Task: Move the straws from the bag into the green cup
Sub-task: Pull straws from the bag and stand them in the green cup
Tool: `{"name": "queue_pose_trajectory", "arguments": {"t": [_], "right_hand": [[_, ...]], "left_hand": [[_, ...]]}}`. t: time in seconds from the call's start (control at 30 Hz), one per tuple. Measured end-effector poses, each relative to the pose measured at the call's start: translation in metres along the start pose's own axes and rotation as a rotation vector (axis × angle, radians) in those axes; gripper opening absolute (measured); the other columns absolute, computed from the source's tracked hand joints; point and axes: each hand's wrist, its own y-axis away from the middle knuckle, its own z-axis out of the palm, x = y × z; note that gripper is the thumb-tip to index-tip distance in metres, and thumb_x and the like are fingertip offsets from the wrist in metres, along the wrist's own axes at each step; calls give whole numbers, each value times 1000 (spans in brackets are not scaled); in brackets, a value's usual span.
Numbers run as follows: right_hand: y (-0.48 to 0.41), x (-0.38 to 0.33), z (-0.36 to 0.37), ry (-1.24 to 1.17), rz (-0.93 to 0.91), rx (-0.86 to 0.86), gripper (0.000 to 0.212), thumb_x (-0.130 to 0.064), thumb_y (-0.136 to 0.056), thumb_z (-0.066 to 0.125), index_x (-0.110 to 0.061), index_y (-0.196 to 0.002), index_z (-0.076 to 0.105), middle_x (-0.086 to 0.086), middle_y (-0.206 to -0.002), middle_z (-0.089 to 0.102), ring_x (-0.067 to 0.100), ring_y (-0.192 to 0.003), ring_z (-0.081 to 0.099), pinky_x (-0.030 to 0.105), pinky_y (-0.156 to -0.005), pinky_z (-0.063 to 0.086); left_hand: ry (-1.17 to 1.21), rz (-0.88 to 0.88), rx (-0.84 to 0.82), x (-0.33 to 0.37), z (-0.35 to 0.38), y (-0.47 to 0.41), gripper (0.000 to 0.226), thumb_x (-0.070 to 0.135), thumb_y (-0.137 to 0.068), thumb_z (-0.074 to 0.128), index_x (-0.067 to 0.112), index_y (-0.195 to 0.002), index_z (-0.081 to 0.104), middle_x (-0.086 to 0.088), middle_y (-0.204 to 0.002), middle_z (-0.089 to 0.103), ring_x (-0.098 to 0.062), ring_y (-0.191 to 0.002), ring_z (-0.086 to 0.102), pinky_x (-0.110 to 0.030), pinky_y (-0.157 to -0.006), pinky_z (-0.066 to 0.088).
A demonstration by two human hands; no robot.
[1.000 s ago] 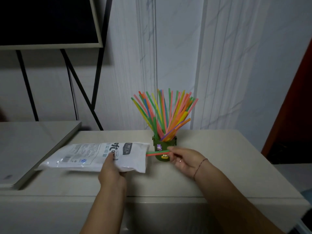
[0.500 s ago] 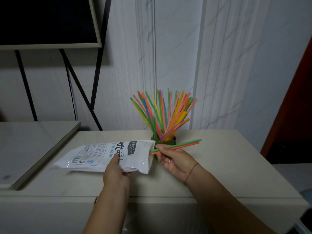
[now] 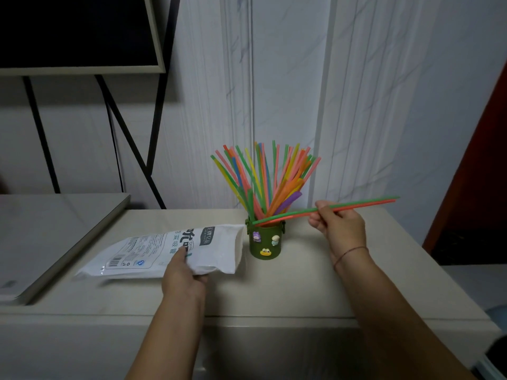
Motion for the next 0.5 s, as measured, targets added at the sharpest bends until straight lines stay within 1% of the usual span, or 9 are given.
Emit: {"name": "queue_pose_trajectory", "arguments": {"t": [0.07, 0.13, 0.2, 0.27, 0.33, 0.43, 0.5], "right_hand": [[-1, 0, 0, 46, -63, 15, 13, -11, -88, 60, -3, -98, 62, 9, -69, 64, 4, -46, 63, 12, -55, 53], [-1, 1, 3, 104, -117, 11, 7, -12, -89, 60, -7, -93, 62, 7, -69, 65, 4, -48, 64, 12, -56, 54], [-2, 5, 7, 174, -156, -12, 4, -13, -89, 59, -10, -89, 62, 6, -69, 66, 4, -49, 64, 13, -57, 54], [-4, 9, 14, 231, -190, -29, 4, -12, -89, 59, -10, -87, 61, 7, -68, 65, 3, -48, 63, 12, -55, 53], [-5, 13, 19, 290, -216, -52, 5, -12, -89, 58, -8, -87, 61, 7, -68, 64, 0, -47, 63, 10, -52, 50], [-6, 17, 25, 399, -244, -104, 8, -12, -90, 57, -6, -90, 62, 3, -66, 64, -4, -47, 61, 5, -50, 46], [-6, 15, 27, 438, -258, -137, 6, -12, -90, 57, -7, -90, 61, 1, -64, 63, -5, -46, 60, 4, -49, 44]], "left_hand": [[-9, -13, -12, 0, 1, 2, 42, 7, -92, 57, 16, -133, 51, -4, -116, 66, -16, -80, 65, -36, -49, 56], [-32, -32, -19, -1, 1, 2, 39, 7, -92, 57, 17, -130, 52, -5, -125, 64, -16, -80, 64, -36, -49, 56], [-71, -55, -25, -1, 2, 3, 43, 8, -92, 56, 17, -134, 51, -6, -129, 62, -17, -80, 63, -36, -46, 55], [-102, -76, -29, -2, 1, 4, 46, 8, -92, 56, 16, -136, 49, -7, -129, 62, -18, -80, 63, -36, -42, 54], [-116, -103, -35, -1, 1, 6, 45, 7, -92, 56, 15, -136, 49, -8, -121, 64, -20, -80, 62, -37, -41, 54], [-139, -123, -41, 0, 2, 9, 31, 7, -93, 56, 17, -122, 52, -7, -94, 64, -21, -78, 61, -37, -41, 53], [-156, -124, -38, 2, 2, 10, 25, 7, -93, 55, 19, -115, 53, -6, -91, 64, -20, -76, 60, -36, -40, 53]]}}
